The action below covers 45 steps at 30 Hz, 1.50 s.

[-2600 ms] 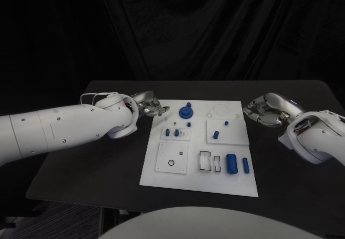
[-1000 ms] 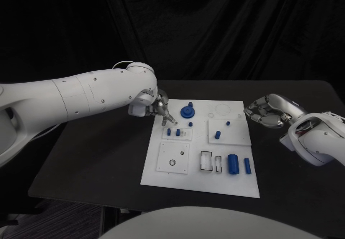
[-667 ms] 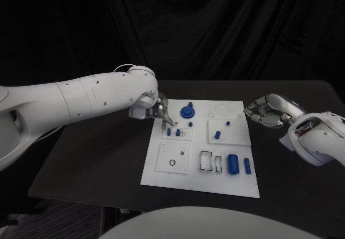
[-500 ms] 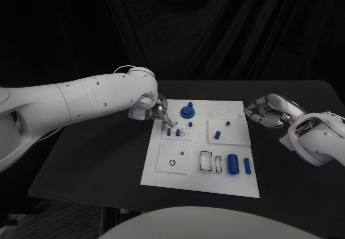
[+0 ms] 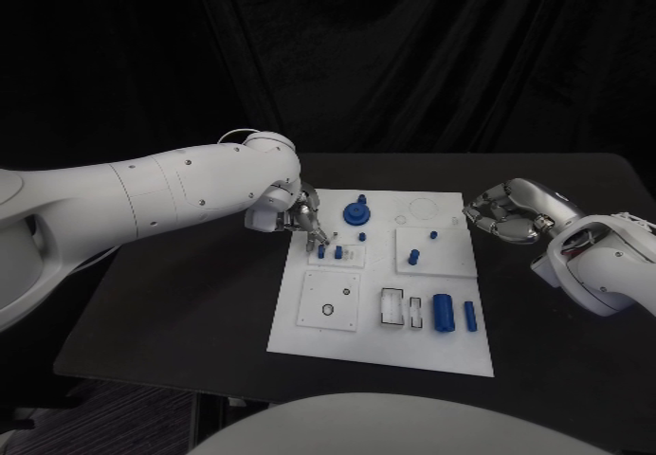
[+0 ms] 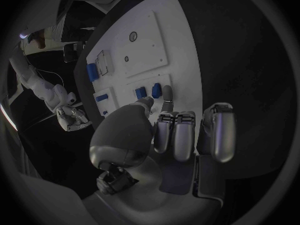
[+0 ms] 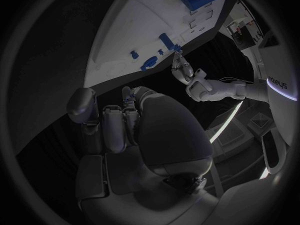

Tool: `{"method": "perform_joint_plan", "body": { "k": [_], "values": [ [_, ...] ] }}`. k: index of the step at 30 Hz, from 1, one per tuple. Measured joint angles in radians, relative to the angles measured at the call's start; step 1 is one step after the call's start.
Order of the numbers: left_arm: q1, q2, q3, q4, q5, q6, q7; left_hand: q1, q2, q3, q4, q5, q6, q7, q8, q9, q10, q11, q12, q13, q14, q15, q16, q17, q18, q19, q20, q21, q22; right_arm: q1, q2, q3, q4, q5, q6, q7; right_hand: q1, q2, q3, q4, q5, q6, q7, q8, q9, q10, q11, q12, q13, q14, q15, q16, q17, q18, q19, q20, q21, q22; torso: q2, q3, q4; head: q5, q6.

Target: Assemble the parts on the task board

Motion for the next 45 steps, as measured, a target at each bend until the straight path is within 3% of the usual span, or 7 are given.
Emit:
{"method": "perform_joint_plan", "body": {
  "k": [12,16,29,40,45],
  "values": [
    [-0.002,0.002,0.000,0.001,0.000,0.000,0.002,0.005,0.005,0.003,-0.003,0.010,0.000,0.000,0.000,-0.008,0.000,0.000,0.000,0.000,0.000,0.000,0.000,0.000,0.000,-0.004,0.004,-0.004,0.000,0.000,0.002,0.000,-0.001,0.000,0.000,0.000,0.000,0.000,0.003,-0.003,0.000,0.000,0.000,0.000,0.000,0.000,0.000,0.000,0.000,0.000,0.000,0.000,0.000,0.000,0.000,0.000,0.000,0.000,0.000,0.0000,0.0005,-0.003,0.000],
    [-0.003,0.002,0.000,0.005,0.000,-0.001,0.002,0.035,0.000,0.019,-0.019,0.069,0.000,0.000,0.000,-0.024,0.000,0.000,0.000,0.000,0.001,-0.001,0.000,0.000,0.000,-0.004,0.004,-0.004,0.000,0.000,0.003,0.000,-0.001,0.000,0.000,0.000,0.000,0.000,0.003,-0.003,0.000,0.000,0.000,0.000,0.000,0.000,0.000,0.000,0.000,0.000,0.000,0.000,0.000,0.000,0.000,0.000,0.000,0.000,0.000,0.0001,0.0004,-0.003,0.000],
    [-0.011,0.004,0.001,0.013,0.001,-0.005,0.002,0.049,-0.006,0.046,-0.026,0.151,0.000,0.000,0.000,-0.043,0.000,0.000,0.000,0.000,0.001,-0.001,0.000,0.000,0.000,-0.004,0.004,-0.008,0.000,0.000,0.005,0.000,-0.002,0.000,0.001,0.000,0.000,0.000,0.003,-0.003,0.003,0.000,0.000,0.000,0.000,0.000,0.000,0.000,0.000,0.000,0.000,0.000,0.000,0.000,0.000,0.000,0.000,0.001,0.000,0.0005,0.0004,-0.005,0.000],
    [-0.019,0.006,0.001,0.014,0.001,-0.015,0.002,0.057,-0.005,0.058,-0.033,0.161,0.000,0.000,0.000,-0.045,0.000,0.000,0.000,0.000,0.001,-0.001,0.000,0.000,0.000,-0.004,0.004,-0.008,0.000,0.000,0.006,0.000,-0.002,0.000,0.001,-0.001,0.000,0.000,0.003,-0.003,0.003,0.000,0.000,0.000,0.000,0.000,0.000,0.000,0.000,0.000,0.000,0.000,0.000,0.000,0.000,0.000,0.000,0.001,-0.001,0.0004,0.0003,-0.004,0.000],
    [-0.020,0.006,0.001,0.014,0.001,-0.022,0.002,0.074,-0.013,0.107,-0.051,0.147,0.002,-0.002,0.000,-0.049,0.000,0.000,0.000,0.000,0.001,-0.001,0.000,0.000,0.000,-0.004,0.004,-0.008,0.000,0.000,0.006,0.000,-0.003,0.000,0.001,-0.002,0.000,0.000,0.003,-0.003,0.003,0.000,0.000,0.000,0.000,0.000,0.000,0.000,0.000,0.000,0.000,0.000,0.000,0.000,0.000,0.000,0.000,0.001,-0.001,0.0002,0.0001,-0.002,0.000]
  ]
}}
